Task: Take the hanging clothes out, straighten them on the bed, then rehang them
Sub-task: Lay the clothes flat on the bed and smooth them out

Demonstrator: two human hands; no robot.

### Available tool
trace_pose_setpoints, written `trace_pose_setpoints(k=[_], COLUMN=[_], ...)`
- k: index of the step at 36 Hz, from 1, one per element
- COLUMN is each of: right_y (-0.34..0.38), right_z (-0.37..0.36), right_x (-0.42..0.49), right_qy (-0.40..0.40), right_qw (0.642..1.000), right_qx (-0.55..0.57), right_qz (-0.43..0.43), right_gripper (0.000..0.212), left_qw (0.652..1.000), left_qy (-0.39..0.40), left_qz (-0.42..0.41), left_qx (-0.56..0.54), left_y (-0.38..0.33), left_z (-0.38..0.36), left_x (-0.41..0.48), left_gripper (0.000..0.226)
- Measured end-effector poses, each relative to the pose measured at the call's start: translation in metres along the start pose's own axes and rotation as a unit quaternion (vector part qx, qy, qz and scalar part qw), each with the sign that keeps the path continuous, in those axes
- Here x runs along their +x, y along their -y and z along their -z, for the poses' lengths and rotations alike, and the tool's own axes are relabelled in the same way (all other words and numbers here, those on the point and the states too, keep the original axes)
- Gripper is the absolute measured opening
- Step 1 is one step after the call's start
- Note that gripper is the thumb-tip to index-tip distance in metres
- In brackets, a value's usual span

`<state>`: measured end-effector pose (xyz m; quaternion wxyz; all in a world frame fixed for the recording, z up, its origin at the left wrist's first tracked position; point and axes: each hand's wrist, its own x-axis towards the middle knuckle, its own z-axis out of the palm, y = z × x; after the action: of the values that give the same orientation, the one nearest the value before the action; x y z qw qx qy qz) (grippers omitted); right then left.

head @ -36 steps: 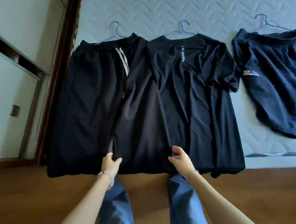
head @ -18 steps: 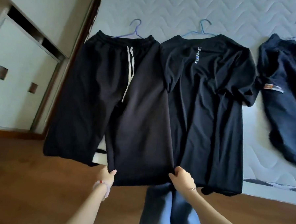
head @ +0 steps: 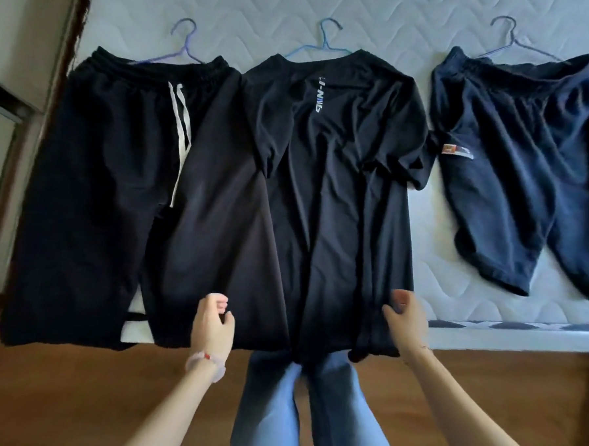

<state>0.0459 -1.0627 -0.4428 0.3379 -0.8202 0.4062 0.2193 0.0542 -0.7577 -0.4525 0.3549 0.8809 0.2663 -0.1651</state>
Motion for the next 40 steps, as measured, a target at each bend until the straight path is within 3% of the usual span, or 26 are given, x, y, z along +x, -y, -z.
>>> trace_pose_setpoints(k=[4,8,12,14,16,19,25,28,33,40], right_y=[-0.017,-0.022,-0.020,-0.025,-0.034,-0.061,-0.114,-0.129,-0.127,-0.128], right_z=[0.024,0.029,0.028,0.027,0.033,0.057,0.135,0.157,0.160,0.158], right_x=[0.026,0.044,0.057,0.065,0.071,0.089,0.128,0.137,0.143,0.146], right_qy=[0.010,0.031,0.077,0.109,0.127,0.097,0.046,0.058,0.058,0.043], right_qw=[0.999,0.994,0.992,0.991,0.986,0.984,0.988,0.991,0.991,0.989], right_qx=[0.027,0.084,0.094,0.081,0.103,0.141,0.126,0.106,0.097,0.119], right_qz=[-0.035,-0.059,-0.039,-0.013,-0.019,-0.042,-0.071,-0.061,-0.067,-0.074], right_gripper=[0.047,0.045,0.016,0.029,0.025,0.018,0.004,0.005,0.024,0.027], left_qw=[0.991,0.988,0.990,0.991,0.992,0.989,0.993,0.994,0.987,0.969], left_qy=[0.130,0.142,0.105,0.083,0.054,0.015,0.055,0.015,-0.097,-0.142], left_qz=[-0.046,-0.035,-0.012,-0.004,0.005,-0.027,-0.054,-0.015,0.103,0.194], left_qx=[0.003,0.039,0.091,0.105,0.113,0.142,0.091,0.107,0.069,0.057], left_y=[-0.035,-0.057,-0.064,-0.066,-0.069,-0.076,-0.098,-0.104,-0.102,-0.085], left_z=[-0.041,-0.072,-0.087,-0.090,-0.091,-0.099,-0.140,-0.155,-0.159,-0.130], left_x=[-0.006,0.000,0.005,0.003,-0.003,-0.022,-0.051,-0.052,-0.041,-0.014], left_gripper=[0.020,0.026,0.024,0.023,0.024,0.028,0.041,0.048,0.053,0.056])
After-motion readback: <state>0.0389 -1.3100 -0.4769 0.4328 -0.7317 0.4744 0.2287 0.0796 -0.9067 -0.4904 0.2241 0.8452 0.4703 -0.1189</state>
